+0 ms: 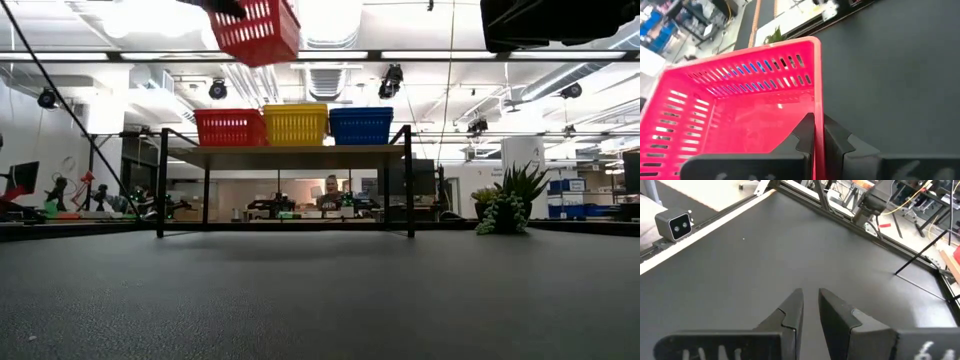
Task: Stack baskets on shelf by color
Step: Stack the red bin on top of the red bin on the shelf
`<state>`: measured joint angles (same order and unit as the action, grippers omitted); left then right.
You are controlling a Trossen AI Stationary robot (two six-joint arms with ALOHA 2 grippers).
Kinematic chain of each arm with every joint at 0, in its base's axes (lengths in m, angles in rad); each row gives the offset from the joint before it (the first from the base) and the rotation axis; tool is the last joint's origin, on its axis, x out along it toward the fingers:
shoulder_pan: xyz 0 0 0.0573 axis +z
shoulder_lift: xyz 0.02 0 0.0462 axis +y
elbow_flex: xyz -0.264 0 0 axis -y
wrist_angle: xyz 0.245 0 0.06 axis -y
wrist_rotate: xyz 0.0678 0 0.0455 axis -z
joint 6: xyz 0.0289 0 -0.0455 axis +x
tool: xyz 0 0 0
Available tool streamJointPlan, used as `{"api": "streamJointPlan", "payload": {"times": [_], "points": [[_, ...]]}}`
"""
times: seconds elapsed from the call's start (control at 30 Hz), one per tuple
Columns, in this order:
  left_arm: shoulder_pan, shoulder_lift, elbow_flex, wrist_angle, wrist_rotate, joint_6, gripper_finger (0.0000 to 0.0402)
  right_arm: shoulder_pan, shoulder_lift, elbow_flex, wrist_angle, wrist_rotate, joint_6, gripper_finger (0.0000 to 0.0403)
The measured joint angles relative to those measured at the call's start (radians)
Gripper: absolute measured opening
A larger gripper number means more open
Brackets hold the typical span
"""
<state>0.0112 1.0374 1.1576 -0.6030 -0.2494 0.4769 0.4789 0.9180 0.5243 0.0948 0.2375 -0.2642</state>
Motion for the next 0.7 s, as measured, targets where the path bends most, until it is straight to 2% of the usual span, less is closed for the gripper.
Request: {"api": "streamJointPlan", "payload": {"times": [0.17, 0.33, 0.7], "points": [[0.198, 0.015, 0.0, -0.012, 0.108, 0.084, 0.0, 0.0, 0.0, 0.0, 0.0, 0.0, -0.003, 0.0052], [0.36, 0.048, 0.022, -0.01, 0.265, 0.107, 0.0, 0.0, 0.0, 0.0, 0.001, 0.0, -0.019, 0.0052], [0.493, 0.094, 0.025, -0.089, 0.293, 0.186, 0.0, 0.0, 0.0, 0.001, 0.014, 0.0, -0.023, 0.0052]]}}
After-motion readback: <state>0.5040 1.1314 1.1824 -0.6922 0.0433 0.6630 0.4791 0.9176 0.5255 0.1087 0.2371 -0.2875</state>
